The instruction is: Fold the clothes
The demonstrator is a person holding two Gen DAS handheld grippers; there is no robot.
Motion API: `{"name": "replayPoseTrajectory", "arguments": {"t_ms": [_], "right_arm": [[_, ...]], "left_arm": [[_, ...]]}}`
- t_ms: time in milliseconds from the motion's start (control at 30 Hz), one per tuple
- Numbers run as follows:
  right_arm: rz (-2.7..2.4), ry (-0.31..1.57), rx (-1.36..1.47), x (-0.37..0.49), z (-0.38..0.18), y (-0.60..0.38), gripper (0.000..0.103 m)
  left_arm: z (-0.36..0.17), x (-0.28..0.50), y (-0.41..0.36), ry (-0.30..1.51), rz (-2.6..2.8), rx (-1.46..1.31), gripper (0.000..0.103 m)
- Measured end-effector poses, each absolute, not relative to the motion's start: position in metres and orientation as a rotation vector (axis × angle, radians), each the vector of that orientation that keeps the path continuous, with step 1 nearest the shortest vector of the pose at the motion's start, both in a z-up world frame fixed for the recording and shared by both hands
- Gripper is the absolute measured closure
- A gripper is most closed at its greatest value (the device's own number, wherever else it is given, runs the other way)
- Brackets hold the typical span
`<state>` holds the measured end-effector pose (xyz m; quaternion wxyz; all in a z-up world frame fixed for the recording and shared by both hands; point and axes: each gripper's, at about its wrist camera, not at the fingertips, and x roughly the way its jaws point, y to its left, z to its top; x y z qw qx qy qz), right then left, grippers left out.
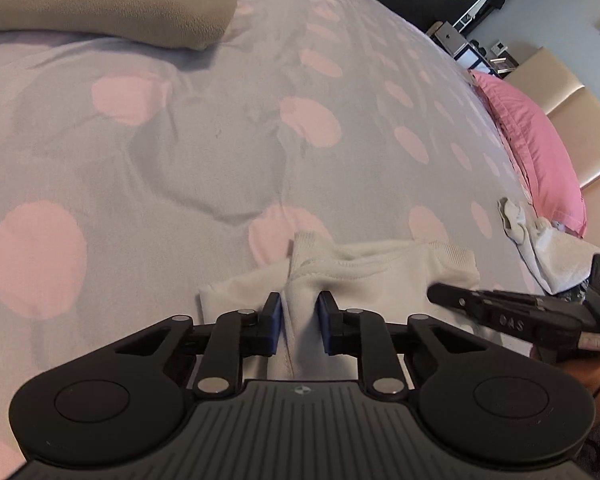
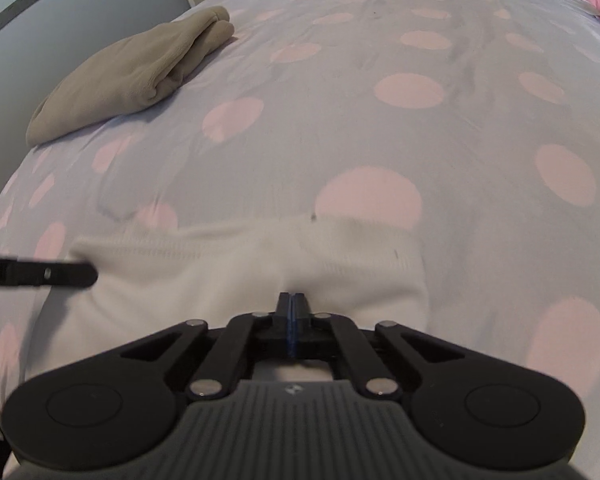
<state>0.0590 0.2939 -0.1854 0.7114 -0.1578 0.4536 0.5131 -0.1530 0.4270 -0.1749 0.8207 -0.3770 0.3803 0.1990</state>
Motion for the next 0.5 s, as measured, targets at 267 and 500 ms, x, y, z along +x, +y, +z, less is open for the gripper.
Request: {"name": "replayPoseTrajectory", "arguments": {"t_ms": [267,500], "right_arm": [[1.097,0.949,-0.377,0.064,-0.192,0.325,0.103],[1.018,0.876,-0.342,0.07,-0.17,0.317,0.097]], "left_arm": [[-0.177,-0.15,0.431,0.789,0.439,-0.799,0.087],[-0.171,-0.16,0.435,0.745,0.458,-0.873,0.086]]}}
